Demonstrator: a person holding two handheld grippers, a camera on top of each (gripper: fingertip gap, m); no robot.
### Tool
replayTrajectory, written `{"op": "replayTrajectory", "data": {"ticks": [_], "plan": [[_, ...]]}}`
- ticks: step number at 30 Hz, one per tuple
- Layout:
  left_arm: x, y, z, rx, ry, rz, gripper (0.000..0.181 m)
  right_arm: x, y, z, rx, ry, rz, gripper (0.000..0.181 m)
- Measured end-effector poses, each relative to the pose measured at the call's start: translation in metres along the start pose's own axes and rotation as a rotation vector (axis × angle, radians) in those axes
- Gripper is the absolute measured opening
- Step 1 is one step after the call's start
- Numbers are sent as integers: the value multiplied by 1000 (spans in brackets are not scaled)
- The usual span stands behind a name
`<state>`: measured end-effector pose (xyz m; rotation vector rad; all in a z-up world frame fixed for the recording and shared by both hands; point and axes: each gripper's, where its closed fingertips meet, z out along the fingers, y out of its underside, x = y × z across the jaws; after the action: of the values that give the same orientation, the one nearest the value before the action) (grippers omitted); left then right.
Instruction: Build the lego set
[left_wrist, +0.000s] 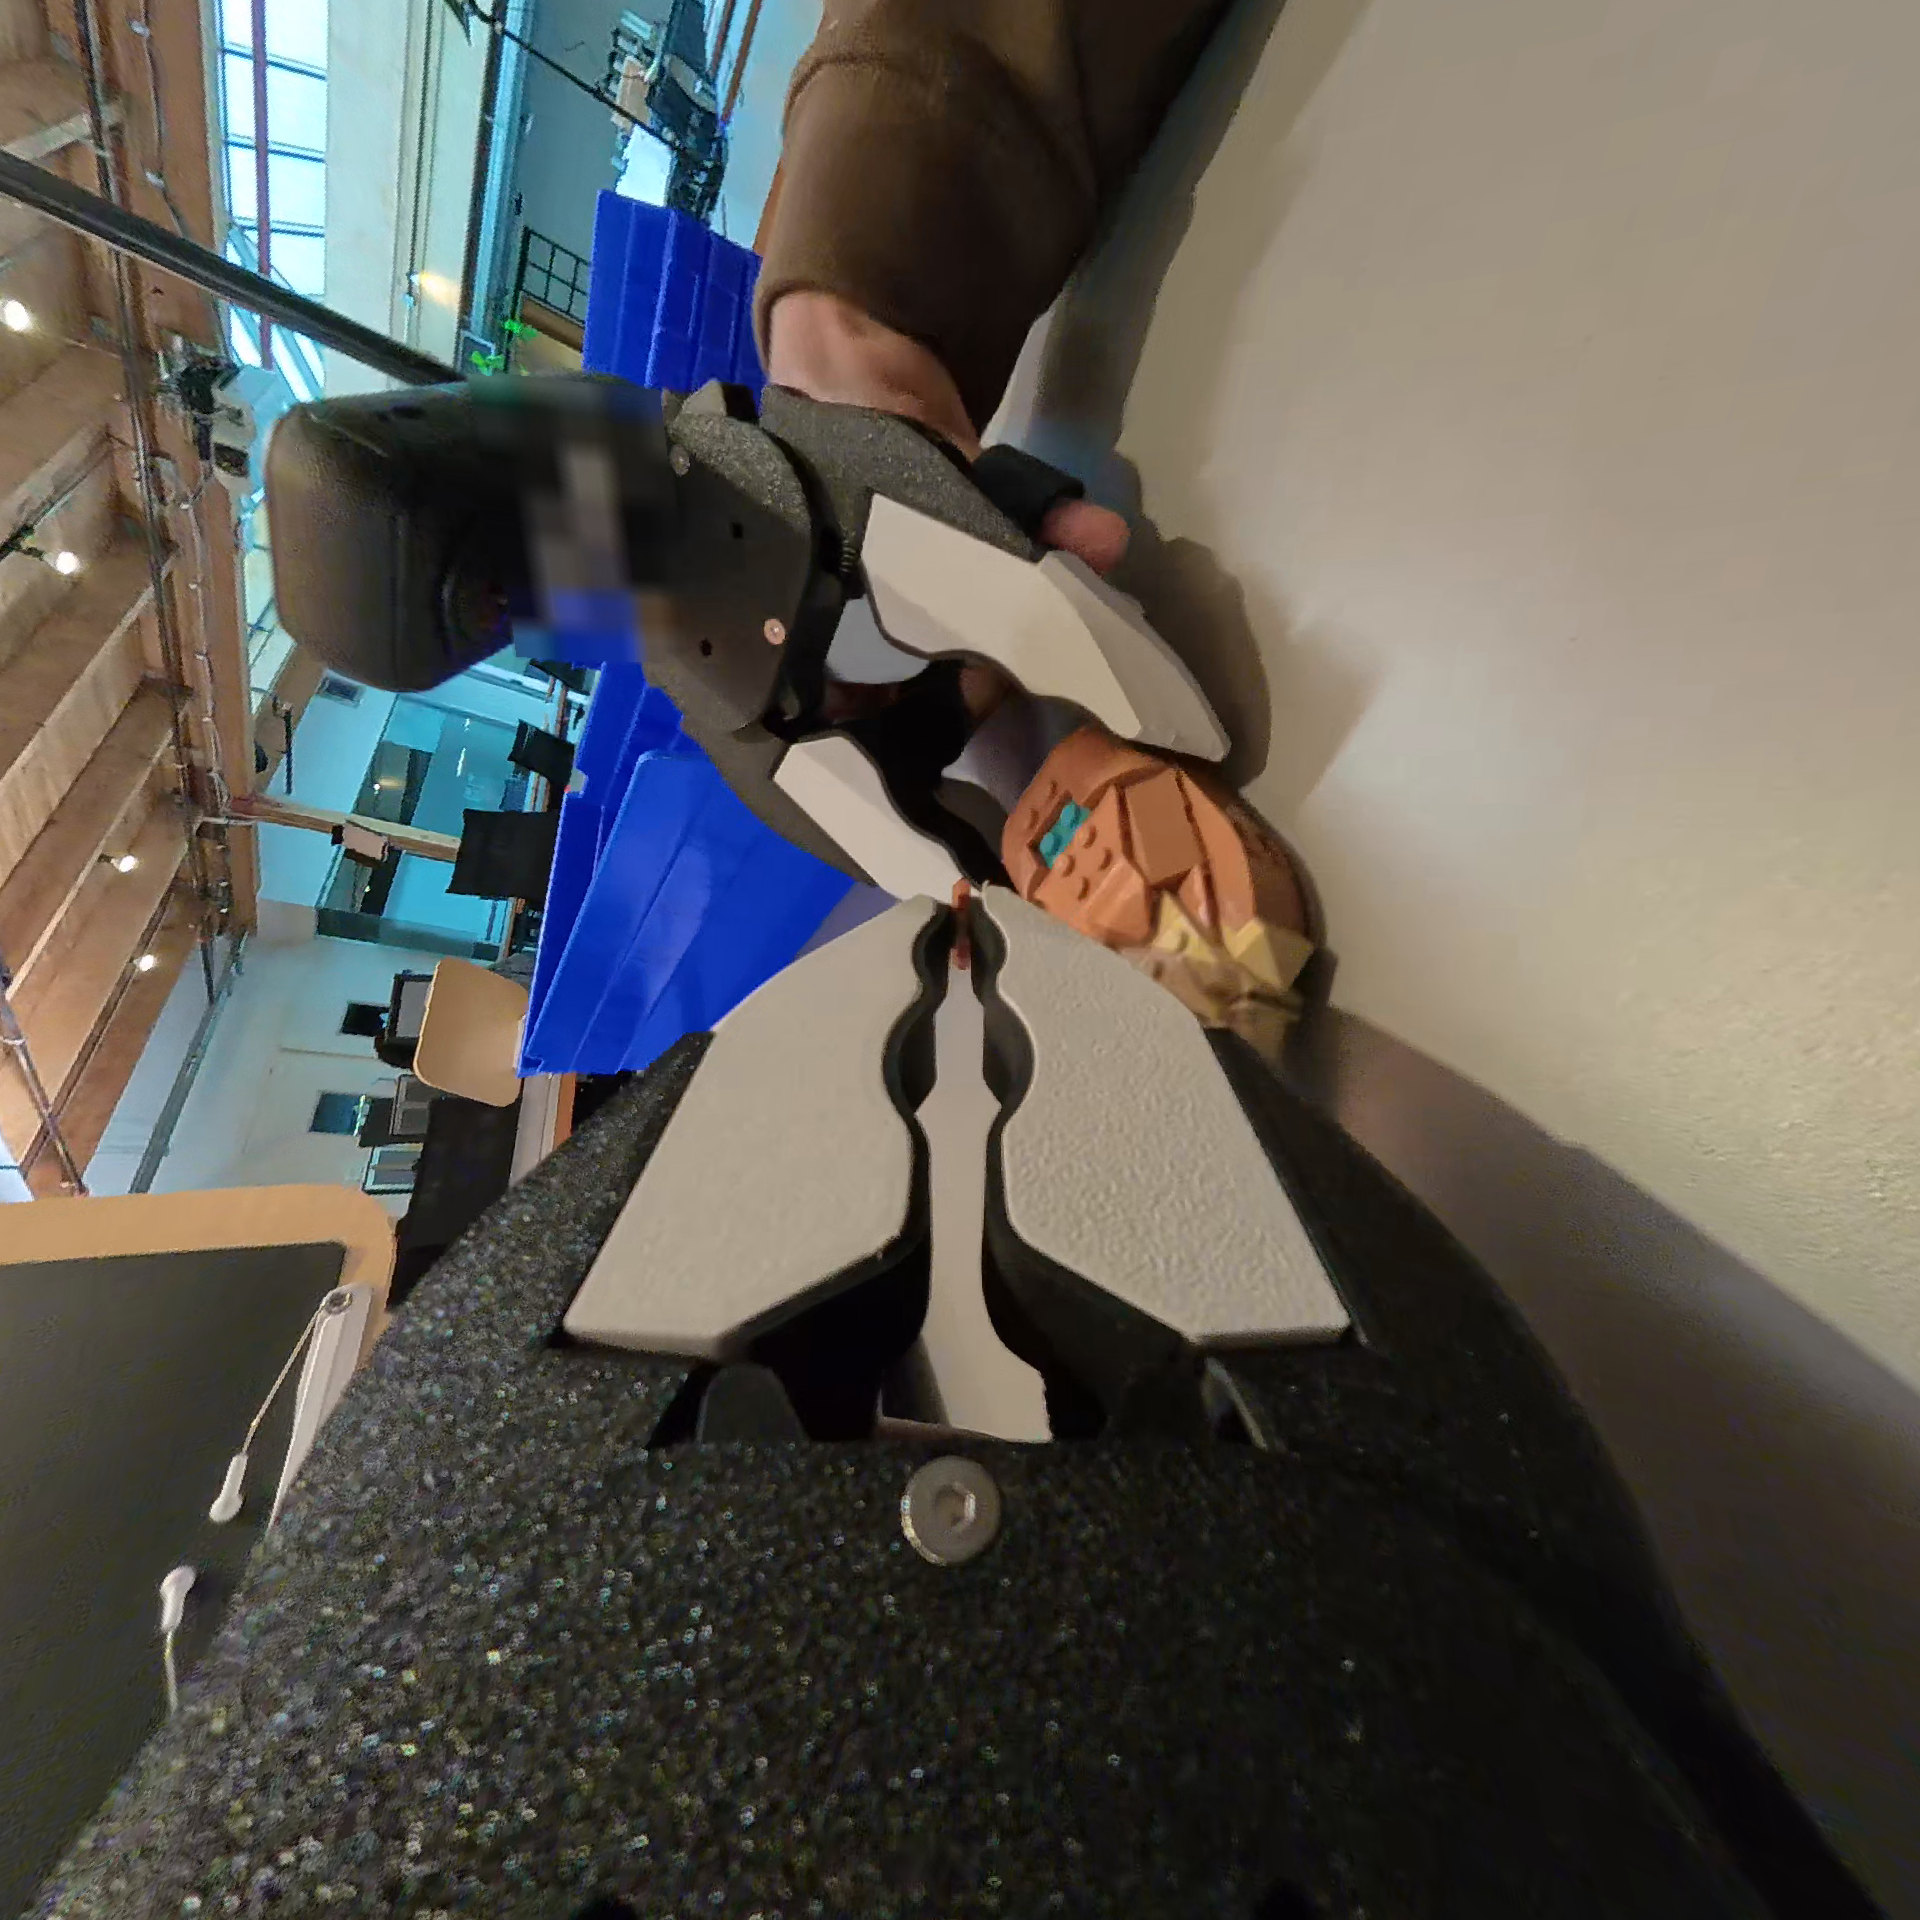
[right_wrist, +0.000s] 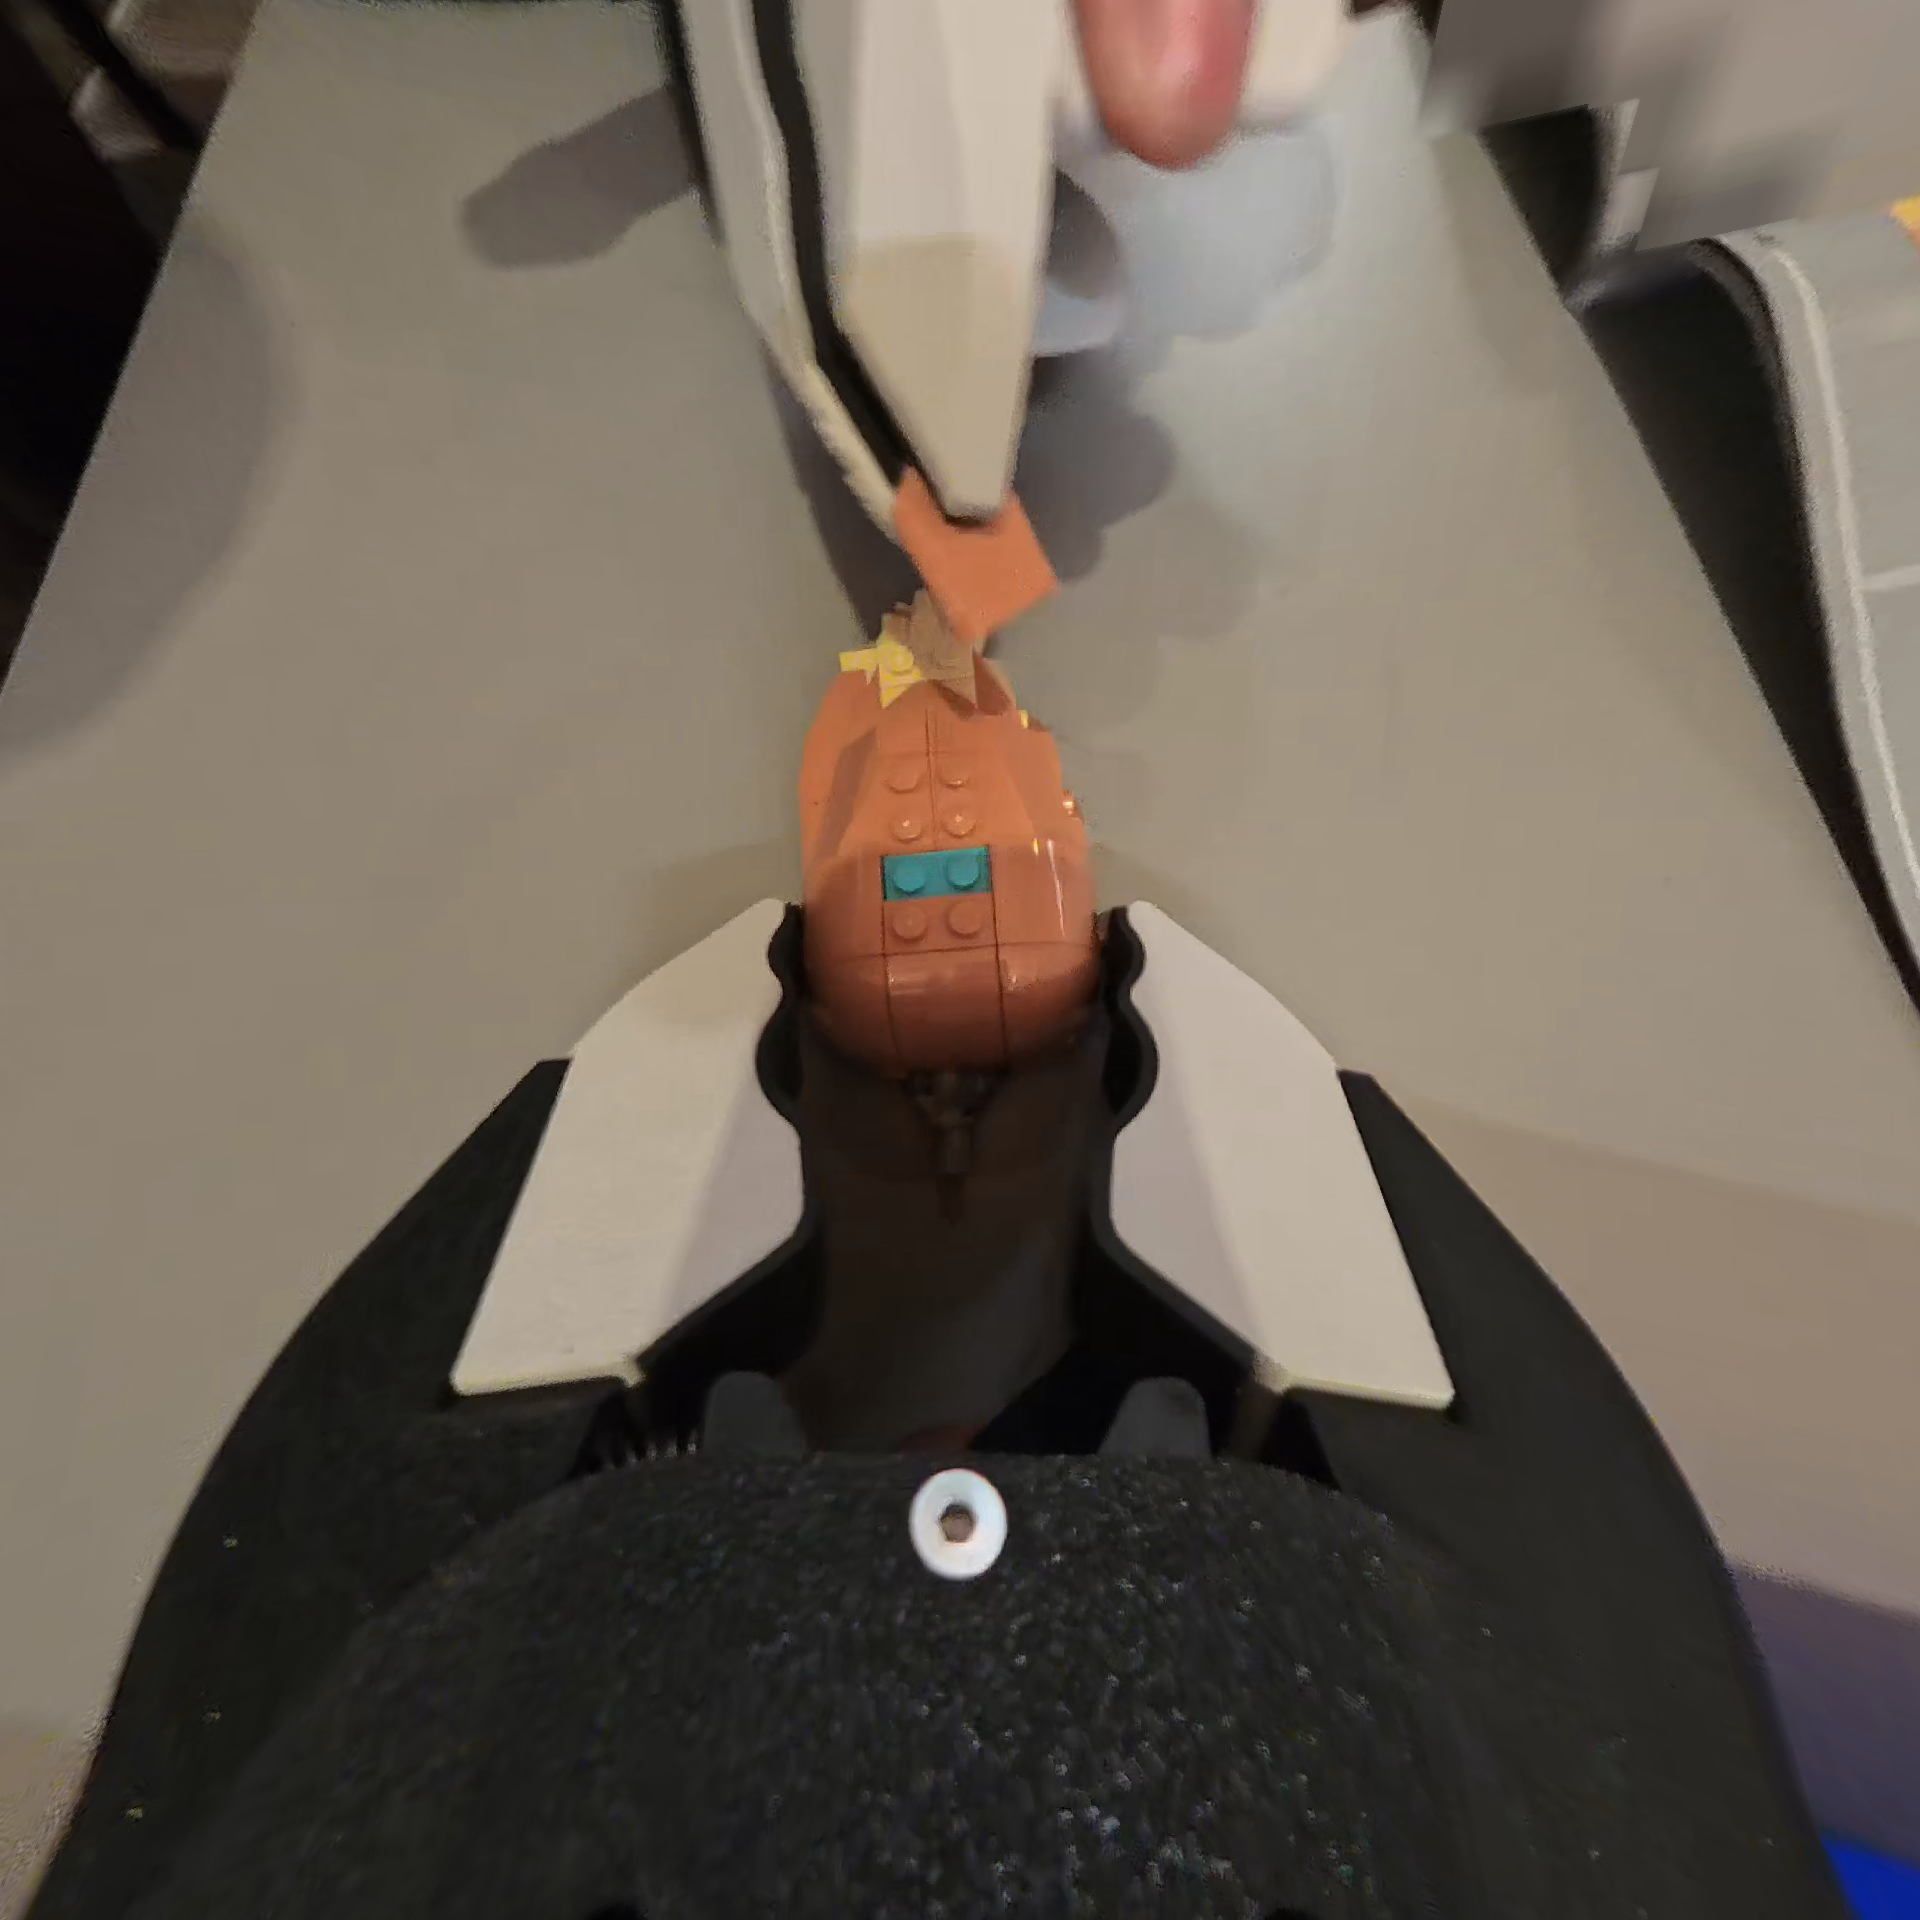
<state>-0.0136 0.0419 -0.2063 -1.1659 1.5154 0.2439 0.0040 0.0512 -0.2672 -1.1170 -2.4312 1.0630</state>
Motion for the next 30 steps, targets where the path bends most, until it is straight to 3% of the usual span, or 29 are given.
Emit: {"op": "replayTrajectory", "data": {"ticks": [10,15,30], "plan": [[14,-12,9,30,58,78,3,-11,1,3,-24,-107,-116,68],[17,-13,13,31,86,121,3,-10,-1,5,-22,-105,-118,58],[25,-24,21,74,228,162,3,-20,-9,1,41,-160,-186,57]]}}
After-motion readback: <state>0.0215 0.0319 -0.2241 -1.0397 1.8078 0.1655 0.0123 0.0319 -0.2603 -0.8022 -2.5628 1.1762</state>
